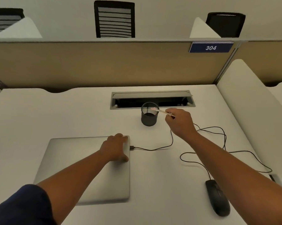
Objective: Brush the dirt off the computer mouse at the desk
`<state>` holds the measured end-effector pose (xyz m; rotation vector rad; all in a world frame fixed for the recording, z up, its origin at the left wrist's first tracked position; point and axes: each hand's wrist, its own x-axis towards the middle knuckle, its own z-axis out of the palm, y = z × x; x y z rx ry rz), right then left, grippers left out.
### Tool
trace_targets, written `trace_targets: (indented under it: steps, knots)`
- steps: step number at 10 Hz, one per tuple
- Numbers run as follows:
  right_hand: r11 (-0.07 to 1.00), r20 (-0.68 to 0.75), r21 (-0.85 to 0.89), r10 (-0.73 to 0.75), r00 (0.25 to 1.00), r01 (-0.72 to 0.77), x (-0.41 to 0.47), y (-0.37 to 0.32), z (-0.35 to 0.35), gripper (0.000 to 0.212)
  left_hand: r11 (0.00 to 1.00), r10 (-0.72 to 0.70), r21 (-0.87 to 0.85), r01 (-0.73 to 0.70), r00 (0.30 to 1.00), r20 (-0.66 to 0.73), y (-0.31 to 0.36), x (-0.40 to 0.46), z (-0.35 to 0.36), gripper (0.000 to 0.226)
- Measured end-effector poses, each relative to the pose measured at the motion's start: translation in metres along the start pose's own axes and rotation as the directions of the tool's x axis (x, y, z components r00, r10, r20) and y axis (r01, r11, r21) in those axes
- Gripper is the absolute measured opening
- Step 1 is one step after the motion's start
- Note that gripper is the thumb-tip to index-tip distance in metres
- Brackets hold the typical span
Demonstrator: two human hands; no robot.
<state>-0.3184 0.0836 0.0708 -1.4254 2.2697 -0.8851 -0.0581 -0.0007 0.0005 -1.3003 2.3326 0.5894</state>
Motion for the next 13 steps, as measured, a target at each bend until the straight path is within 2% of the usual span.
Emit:
trace_targets:
  steps: [1,3,5,8,10,11,13]
  knots:
    - [0.988,0.079,-0.157,0.008,0.997,0.005,0.027,-0.009,0.016,0.022,0.994,0.035,0.103,-0.039,0.998,0.043,-0.004,0.010,-0.007,0.085]
    - [0.928,0.118,-0.372,0.018,0.993,0.028,0.053,-0.018,0.040,0.020,0.966,0.096,0.231,-0.114,0.992,0.087,-0.012,0.017,-0.016,0.079]
    - [0.838,0.140,-0.541,0.011,0.990,0.067,0.068,-0.021,0.060,0.025,0.973,0.123,0.189,-0.135,0.990,0.070,-0.018,0.017,-0.010,0.082]
    - [0.781,0.160,-0.621,0.046,0.986,0.064,0.077,-0.019,0.079,0.025,0.972,0.146,0.183,-0.149,0.989,0.028,-0.021,0.017,-0.004,0.083]
    - [0.820,0.152,-0.572,0.072,0.986,0.028,0.067,-0.018,0.086,0.036,0.972,0.157,0.178,-0.154,0.988,0.002,-0.020,0.018,-0.004,0.083]
    - [0.847,0.177,-0.528,0.050,0.983,0.052,0.057,-0.020,0.082,0.041,0.968,0.165,0.195,-0.161,0.986,-0.003,-0.018,0.016,-0.003,0.081]
    - [0.865,0.106,-0.488,-0.070,0.992,0.113,0.037,-0.022,0.071,0.046,0.971,0.153,0.183,-0.151,0.988,0.004,-0.015,0.011,-0.021,0.079]
